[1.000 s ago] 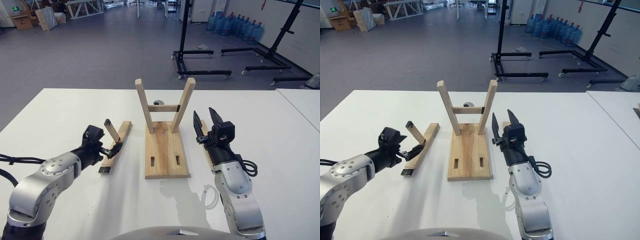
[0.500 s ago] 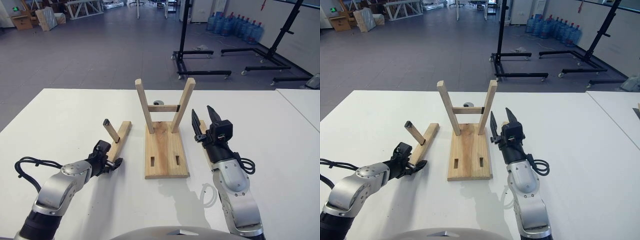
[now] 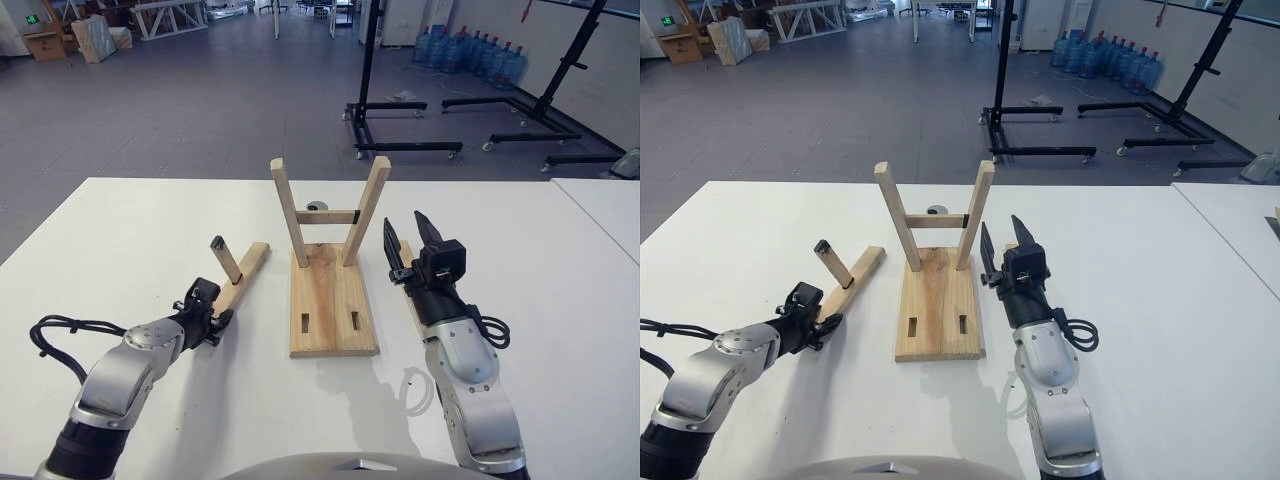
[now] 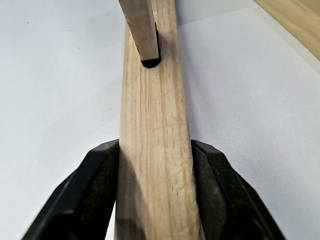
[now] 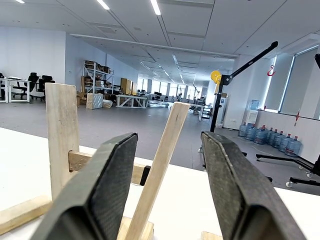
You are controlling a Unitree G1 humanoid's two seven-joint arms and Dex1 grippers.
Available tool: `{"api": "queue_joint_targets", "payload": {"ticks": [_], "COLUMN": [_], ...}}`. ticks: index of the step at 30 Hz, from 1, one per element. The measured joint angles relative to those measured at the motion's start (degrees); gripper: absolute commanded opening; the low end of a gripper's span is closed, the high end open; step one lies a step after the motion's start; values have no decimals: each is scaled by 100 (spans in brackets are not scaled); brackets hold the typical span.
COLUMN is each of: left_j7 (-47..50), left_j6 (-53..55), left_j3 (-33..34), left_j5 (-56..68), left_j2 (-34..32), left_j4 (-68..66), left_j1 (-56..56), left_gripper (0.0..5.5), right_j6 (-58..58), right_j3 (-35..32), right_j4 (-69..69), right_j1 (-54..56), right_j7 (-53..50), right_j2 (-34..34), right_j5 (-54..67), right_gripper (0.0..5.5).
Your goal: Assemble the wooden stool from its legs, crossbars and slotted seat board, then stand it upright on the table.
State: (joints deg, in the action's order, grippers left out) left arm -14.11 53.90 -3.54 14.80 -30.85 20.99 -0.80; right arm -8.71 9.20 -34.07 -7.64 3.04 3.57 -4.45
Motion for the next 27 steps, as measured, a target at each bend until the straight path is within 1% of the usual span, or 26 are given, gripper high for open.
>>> {"api": "queue_joint_targets", "payload": {"ticks": [1, 2, 5, 7, 9, 11, 14, 16, 19, 20, 21, 23, 27], "left_j7": [115, 375, 1023, 1441, 1544, 1465, 1130, 714, -30, -196, -674, -1434, -1709], "left_j6": [-70, -360, -1480, -2244, -2670, -2964, -3229, -3329, -3353, -3353, -3336, -3320, -3325], "left_j3": [36, 173, 452, 497, 509, 477, 342, 197, -44, -102, -263, -603, -799], "left_j5": [-38, -191, -655, -989, -1171, -1187, -1156, -1070, -712, -611, -307, 112, 72], "left_j2": [80, 310, 666, 929, 963, 964, 964, 960, 951, 942, 898, 769, 657], "left_j4": [-9, -75, -169, -324, -343, -324, -323, -303, -52, 32, 321, 941, 1206], "left_j1": [101, 312, 1189, 1794, 2209, 2407, 2415, 2415, 2414, 2414, 2413, 2415, 2360], "left_gripper": [206, 206, 206, 206, 206, 206, 206, 206, 206, 206, 206, 206, 206], "right_j6": [-4, -58, -263, -651, -1095, -1654, -2244, -2488, -2654, -2690, -2758, -2784, -2661], "right_j3": [-35, -96, -342, -761, -1121, -1520, -2096, -2395, -2691, -2730, -2779, -2790, -2685], "right_j4": [7, 31, 157, 187, 159, 161, 232, 347, 428, 427, 433, 444, 422], "right_j1": [35, 126, 488, 987, 1437, 1786, 2345, 2651, 2839, 2858, 2908, 3117, 2960], "right_j7": [28, 79, 248, 460, 592, 623, 460, 262, -126, -204, -467, -948, -1418], "right_j2": [12, 36, 98, 267, 294, 279, 354, 508, 761, 822, 989, 1283, 1360], "right_j5": [11, 63, 341, 801, 1532, 2717, 4669, 5976, 7741, 8075, 8980, 10076, 10387], "right_gripper": [234, 234, 234, 234, 234, 234, 234, 234, 234, 234, 234, 234, 234]}}
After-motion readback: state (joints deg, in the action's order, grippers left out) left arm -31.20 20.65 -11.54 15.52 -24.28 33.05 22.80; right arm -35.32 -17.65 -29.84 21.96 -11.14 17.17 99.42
